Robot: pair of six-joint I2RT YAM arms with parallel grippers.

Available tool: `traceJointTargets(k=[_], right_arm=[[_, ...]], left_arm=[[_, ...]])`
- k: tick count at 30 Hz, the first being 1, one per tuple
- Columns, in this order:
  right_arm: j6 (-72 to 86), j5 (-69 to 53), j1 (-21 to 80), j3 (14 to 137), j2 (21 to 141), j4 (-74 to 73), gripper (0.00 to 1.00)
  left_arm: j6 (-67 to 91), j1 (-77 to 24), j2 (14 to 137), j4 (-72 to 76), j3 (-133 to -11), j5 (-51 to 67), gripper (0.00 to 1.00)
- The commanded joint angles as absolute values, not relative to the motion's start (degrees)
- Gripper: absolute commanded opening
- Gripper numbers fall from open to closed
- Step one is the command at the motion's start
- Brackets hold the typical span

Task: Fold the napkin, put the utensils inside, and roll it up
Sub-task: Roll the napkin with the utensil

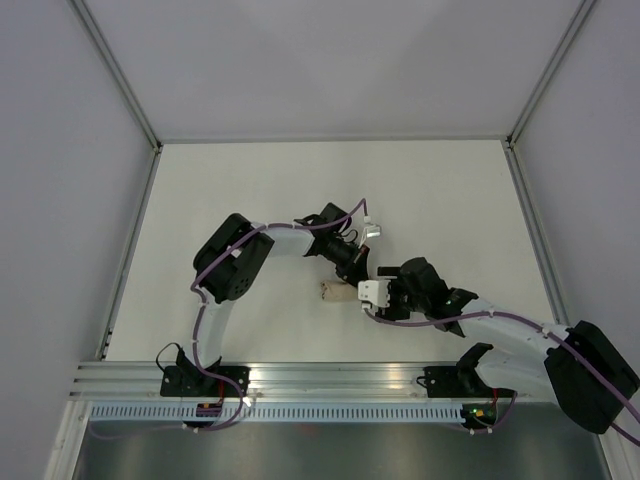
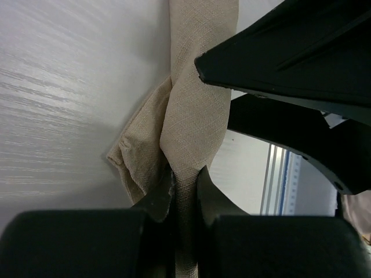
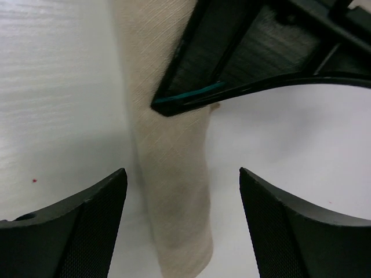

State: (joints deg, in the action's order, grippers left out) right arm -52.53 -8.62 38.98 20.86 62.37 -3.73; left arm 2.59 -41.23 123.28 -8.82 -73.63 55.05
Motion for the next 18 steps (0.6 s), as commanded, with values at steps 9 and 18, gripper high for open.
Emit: traceJointTargets(k=[9, 18], right_arm=[[-52.12, -0.97, 44.56, 19.07, 67.41, 7.56, 0.71], [-53.35, -2.02, 44.82, 19.51, 70.31, 2.66, 0.46]], left_arm=[[2.55, -40.08, 132.8, -24.96, -71.01, 47.81, 0.07], [3.6, -39.29, 132.63, -25.66, -72.51, 48.52, 0.26]])
